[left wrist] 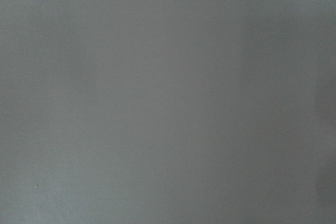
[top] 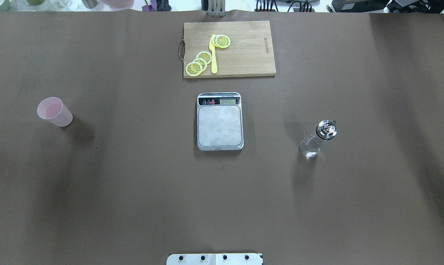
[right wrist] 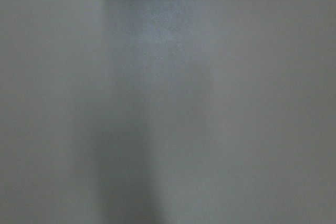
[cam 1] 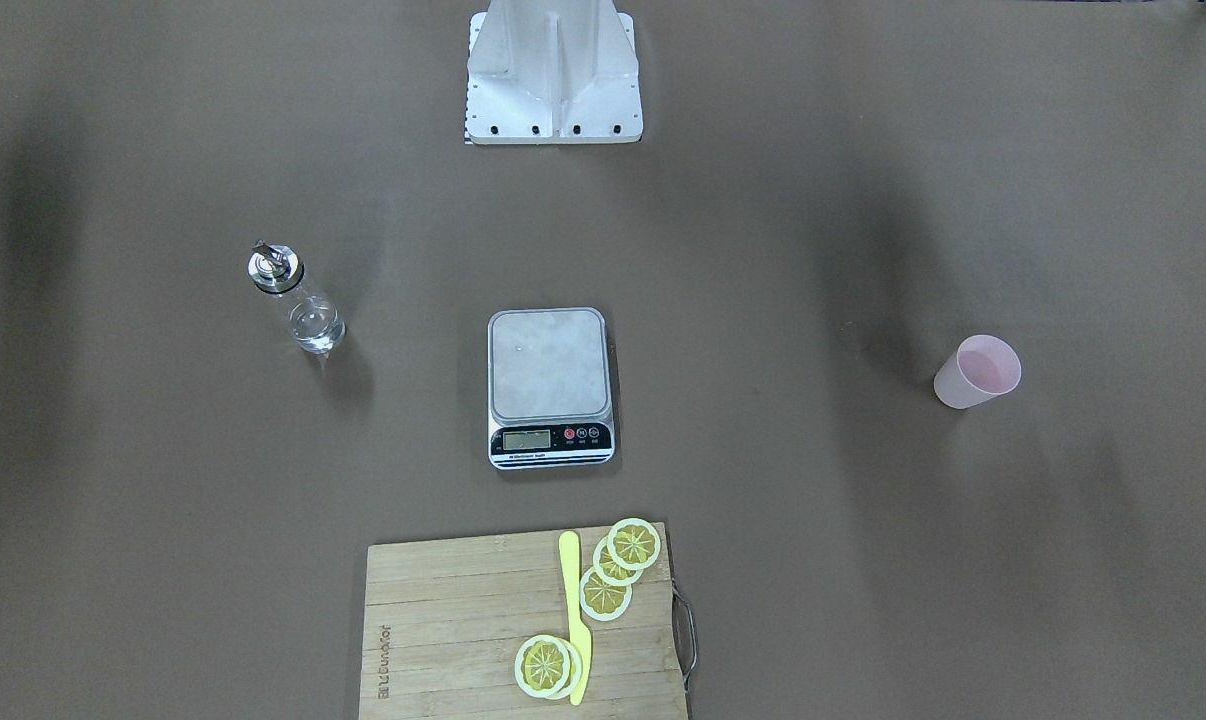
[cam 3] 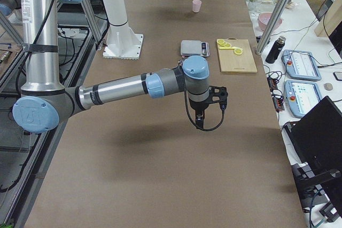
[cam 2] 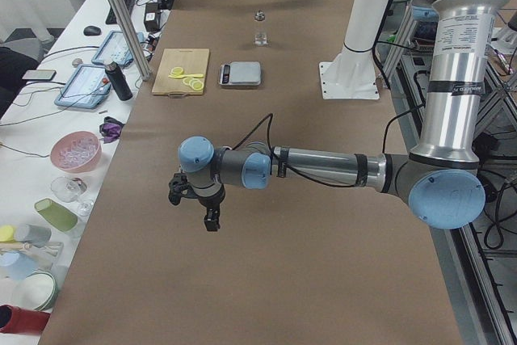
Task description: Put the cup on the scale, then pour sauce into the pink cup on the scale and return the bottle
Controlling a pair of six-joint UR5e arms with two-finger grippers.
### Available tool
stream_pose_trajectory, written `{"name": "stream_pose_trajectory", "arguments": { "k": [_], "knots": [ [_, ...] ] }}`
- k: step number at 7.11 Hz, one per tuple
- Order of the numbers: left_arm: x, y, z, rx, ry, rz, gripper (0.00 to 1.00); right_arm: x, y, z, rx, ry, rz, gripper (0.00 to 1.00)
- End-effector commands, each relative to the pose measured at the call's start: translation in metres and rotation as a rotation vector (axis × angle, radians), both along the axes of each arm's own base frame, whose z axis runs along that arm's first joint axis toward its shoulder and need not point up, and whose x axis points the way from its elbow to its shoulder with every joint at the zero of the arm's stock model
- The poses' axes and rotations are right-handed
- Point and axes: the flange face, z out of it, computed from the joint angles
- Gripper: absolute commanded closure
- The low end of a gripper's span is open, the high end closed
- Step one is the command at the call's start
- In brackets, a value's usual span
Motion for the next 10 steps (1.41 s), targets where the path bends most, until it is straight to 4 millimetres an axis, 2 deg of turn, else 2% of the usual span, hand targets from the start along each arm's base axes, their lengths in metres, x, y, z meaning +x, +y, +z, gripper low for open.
{"name": "stream_pose_trajectory", "arguments": {
  "k": [1,3,4,6,7,8,9,10],
  "knots": [
    [-0.002,0.009,0.006,-0.007,0.002,-0.002,0.02,0.000,0.000,0.002,-0.004,-0.001,0.000,0.00],
    [0.000,-0.001,-0.004,-0.006,0.003,-0.012,0.02,0.000,0.003,0.006,-0.015,-0.003,0.003,0.00],
    [0.000,-0.003,-0.010,-0.024,0.005,-0.041,0.02,0.003,0.018,0.006,-0.016,-0.006,0.005,0.00],
    [0.005,-0.013,-0.040,-0.062,0.019,-0.126,0.02,0.004,0.035,0.025,-0.040,0.006,-0.001,0.00],
    [0.024,-0.016,-0.059,-0.103,0.027,-0.164,0.02,0.004,0.036,0.029,-0.045,0.002,-0.005,0.00],
    [0.044,-0.020,-0.072,-0.119,0.033,-0.166,0.02,0.005,0.056,0.053,-0.028,0.018,-0.067,0.00],
    [0.068,-0.032,-0.092,-0.138,0.039,-0.178,0.02,0.003,0.055,0.046,-0.032,-0.010,-0.056,0.00],
    [0.094,-0.036,-0.102,-0.161,0.040,-0.175,0.02,0.003,0.059,0.044,-0.049,-0.035,-0.048,0.00]
  ]
}}
